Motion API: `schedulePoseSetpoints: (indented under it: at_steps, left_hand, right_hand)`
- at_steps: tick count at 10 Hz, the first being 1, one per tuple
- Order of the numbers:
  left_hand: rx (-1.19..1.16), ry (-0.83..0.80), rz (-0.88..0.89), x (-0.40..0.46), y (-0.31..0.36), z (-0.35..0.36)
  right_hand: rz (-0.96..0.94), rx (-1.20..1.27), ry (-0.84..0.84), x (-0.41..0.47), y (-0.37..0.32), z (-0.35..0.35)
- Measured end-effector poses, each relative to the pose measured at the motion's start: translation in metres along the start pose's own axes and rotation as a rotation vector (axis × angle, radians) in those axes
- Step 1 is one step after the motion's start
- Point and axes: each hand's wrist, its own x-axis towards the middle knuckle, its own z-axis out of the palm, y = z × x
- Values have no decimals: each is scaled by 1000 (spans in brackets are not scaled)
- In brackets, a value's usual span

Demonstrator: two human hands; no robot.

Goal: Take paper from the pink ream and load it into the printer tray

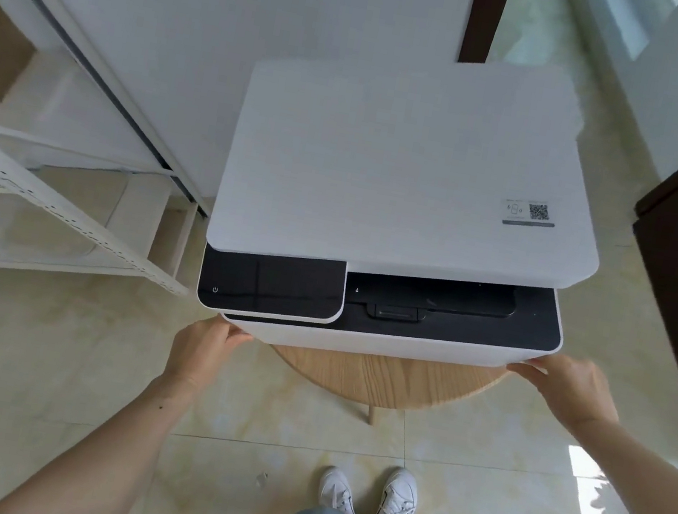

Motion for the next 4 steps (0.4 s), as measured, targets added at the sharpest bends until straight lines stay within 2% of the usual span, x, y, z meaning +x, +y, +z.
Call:
schedulePoseSetpoints:
  at_steps: [1, 2, 4]
  left_hand:
    - [29, 8, 49, -3, 3, -18]
    - [-27, -4, 62, -11, -1, -35]
    - [-139, 70, 20, -24, -14, -84]
  right_hand:
    - [26, -41, -9, 0, 0, -21]
    - [-30, -102, -33, -5, -1, -39]
    - [-86, 7, 145, -16, -7, -82]
